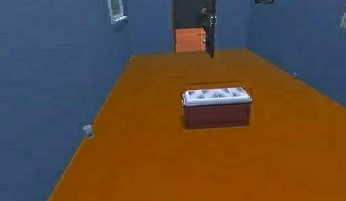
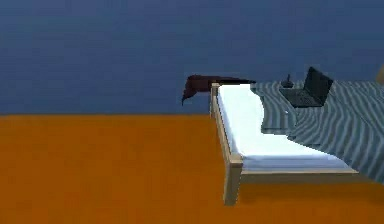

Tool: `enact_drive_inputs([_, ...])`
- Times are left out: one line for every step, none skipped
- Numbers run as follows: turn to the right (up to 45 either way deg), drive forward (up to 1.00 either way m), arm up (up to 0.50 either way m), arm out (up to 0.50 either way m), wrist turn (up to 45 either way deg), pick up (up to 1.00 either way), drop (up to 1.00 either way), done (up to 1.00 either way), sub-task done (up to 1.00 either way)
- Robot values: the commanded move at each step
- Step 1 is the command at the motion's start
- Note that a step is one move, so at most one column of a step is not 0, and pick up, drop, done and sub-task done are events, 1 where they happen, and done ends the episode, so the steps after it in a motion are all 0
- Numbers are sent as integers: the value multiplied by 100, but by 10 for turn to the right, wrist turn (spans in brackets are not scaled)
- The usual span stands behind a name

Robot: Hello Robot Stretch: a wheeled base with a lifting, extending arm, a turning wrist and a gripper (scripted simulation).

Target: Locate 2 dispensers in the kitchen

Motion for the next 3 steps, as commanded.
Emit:
enact_drive_inputs([-60,0,0,0,0,0,0,0,0])
enact_drive_inputs([0,100,0,0,0,0,0,0,0])
enact_drive_inputs([0,95,0,0,0,0,0,0,0])
